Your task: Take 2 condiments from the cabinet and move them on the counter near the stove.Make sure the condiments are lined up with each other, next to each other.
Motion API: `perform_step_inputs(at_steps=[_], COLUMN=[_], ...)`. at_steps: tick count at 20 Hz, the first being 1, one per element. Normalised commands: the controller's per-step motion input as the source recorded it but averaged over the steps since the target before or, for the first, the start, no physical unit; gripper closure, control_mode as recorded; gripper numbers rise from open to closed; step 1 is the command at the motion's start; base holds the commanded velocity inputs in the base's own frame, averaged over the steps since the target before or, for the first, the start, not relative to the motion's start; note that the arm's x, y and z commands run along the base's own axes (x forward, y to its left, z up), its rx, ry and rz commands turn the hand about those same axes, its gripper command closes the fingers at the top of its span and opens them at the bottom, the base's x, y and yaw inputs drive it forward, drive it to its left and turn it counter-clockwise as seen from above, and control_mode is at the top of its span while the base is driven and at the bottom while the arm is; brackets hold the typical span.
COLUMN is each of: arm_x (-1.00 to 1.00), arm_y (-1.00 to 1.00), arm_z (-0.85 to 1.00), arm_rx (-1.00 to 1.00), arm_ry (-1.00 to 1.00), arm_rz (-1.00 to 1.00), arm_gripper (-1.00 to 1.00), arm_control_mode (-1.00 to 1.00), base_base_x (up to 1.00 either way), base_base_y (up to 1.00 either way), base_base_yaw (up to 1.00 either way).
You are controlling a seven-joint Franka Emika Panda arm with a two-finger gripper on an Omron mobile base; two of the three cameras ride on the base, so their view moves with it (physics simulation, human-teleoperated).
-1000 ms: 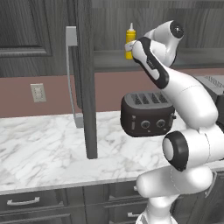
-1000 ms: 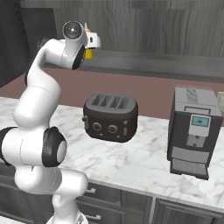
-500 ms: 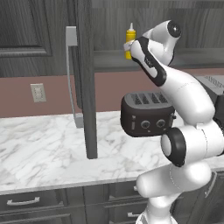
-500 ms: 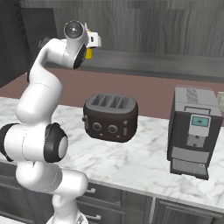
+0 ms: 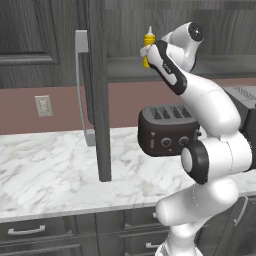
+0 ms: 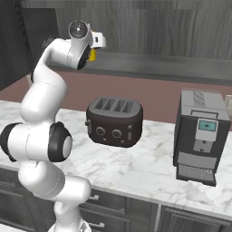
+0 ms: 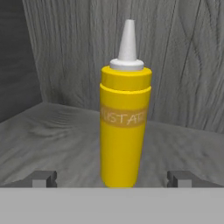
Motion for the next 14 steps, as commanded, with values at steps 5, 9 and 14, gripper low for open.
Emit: perform_step_inputs(at_steps=[5,9,14], arm_x=[0.09,0.09,0.11], arm_y=[0.0,0.0,0.0], arm_z=[0.0,0.0,0.0], arm_rx=[0.0,0.0,0.0], arm_ry=[0.0,0.0,0.0], arm_rz=[0.0,0.0,0.0], arm_gripper=[-1.0,-1.0,-1.0], arm_control_mode=[-1.0,-1.0,-1.0], base_base_x=[0.0,0.0,0.0], base_base_y=[0.0,0.0,0.0], base_base_yaw=[0.0,0.0,0.0])
